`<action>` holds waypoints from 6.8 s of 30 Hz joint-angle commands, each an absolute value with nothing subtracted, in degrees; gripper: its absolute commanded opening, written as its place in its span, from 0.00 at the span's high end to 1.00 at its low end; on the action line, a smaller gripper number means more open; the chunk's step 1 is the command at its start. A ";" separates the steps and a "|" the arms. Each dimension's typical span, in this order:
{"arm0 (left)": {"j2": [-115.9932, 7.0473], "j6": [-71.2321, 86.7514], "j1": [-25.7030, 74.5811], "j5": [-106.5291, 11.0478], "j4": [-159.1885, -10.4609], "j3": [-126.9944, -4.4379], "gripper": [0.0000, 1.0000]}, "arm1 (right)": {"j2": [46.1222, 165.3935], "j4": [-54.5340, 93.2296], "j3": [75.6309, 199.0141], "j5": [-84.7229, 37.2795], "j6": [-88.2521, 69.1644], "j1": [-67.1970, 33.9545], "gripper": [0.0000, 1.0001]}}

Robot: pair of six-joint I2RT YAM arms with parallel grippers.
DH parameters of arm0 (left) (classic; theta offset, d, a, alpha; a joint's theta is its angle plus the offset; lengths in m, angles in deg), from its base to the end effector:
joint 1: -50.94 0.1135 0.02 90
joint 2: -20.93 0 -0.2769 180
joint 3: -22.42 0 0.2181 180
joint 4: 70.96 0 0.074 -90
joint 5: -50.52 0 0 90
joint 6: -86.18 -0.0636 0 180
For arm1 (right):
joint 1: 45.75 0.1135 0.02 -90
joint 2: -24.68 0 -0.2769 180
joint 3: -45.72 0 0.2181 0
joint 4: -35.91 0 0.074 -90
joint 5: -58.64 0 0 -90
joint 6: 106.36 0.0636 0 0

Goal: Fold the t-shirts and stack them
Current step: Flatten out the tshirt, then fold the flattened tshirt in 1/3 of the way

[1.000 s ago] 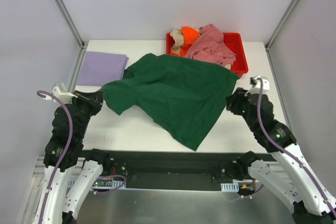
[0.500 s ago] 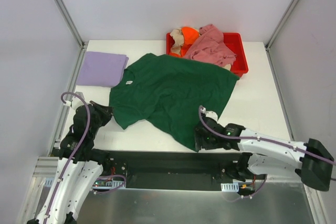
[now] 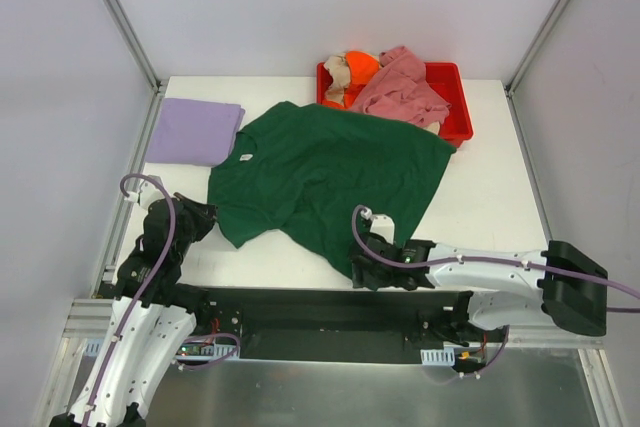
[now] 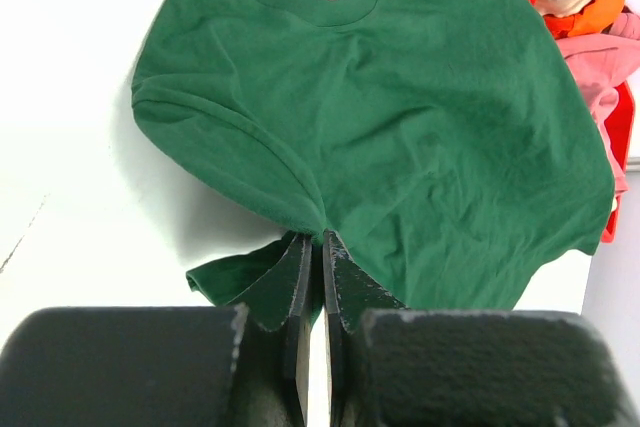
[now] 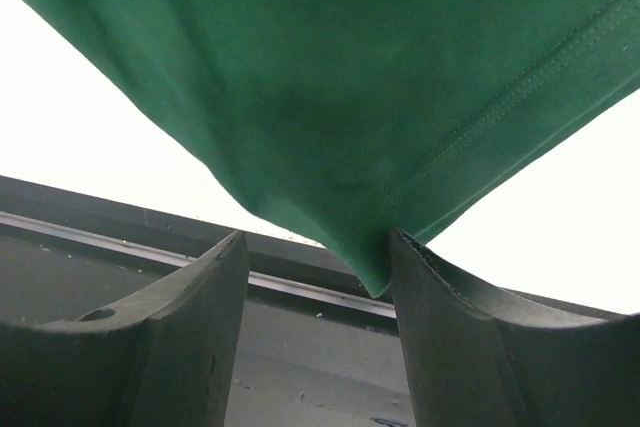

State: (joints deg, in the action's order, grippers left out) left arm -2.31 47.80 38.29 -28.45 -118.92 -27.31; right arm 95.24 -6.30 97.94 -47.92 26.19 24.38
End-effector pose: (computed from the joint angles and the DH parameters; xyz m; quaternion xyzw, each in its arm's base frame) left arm 0.0883 -0.0073 0.2701 -0.3254 0.7575 -0.2308 0.5168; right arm 0.0854 0.1831 0.1885 -0.1926 0.9382 0.1322 0.2553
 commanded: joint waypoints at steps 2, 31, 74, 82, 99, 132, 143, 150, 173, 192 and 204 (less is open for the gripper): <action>-2.62 48.39 38.63 -28.32 -117.69 -26.77 1.00 | 93.24 -8.62 98.43 -51.49 33.38 27.90 0.40; -3.76 48.12 38.63 -26.82 -117.69 -27.56 1.00 | 99.83 -16.00 98.43 -56.59 35.49 29.31 0.51; -18.08 30.11 38.63 -31.47 -116.28 -107.43 1.00 | 66.33 -28.05 162.74 -42.82 -12.22 18.67 1.00; -25.55 26.95 38.63 -31.39 -114.26 -118.87 1.00 | 70.03 -29.54 174.01 -43.28 -15.21 18.59 1.00; -50.66 21.67 38.63 -19.53 -94.69 -82.42 1.00 | 78.97 -0.62 131.58 -84.23 -30.18 -8.78 1.00; -65.04 28.87 36.70 -21.99 -96.50 -60.63 1.00 | 107.31 2.54 124.63 -41.91 -27.61 -34.67 0.99; -43.33 42.66 30.21 -13.22 -113.71 -45.50 1.00 | 95.70 2.45 115.40 -38.30 -26.99 -34.59 0.99; -35.50 48.91 27.39 -13.11 -120.93 -42.33 1.00 | 91.21 2.45 112.23 -37.87 -26.64 -34.59 0.99; -26.10 49.53 25.10 -26.12 -131.83 -30.90 0.55 | 83.22 -11.87 104.24 -40.50 -17.77 -34.59 0.38; -55.93 39.86 29.21 -32.07 -116.38 -48.74 0.01 | 96.99 -2.99 110.02 -22.66 -9.95 -34.50 0.06; -75.21 38.81 37.05 -39.39 -109.96 -50.85 0.01 | 115.36 -3.00 113.62 -27.06 -8.10 -40.64 0.03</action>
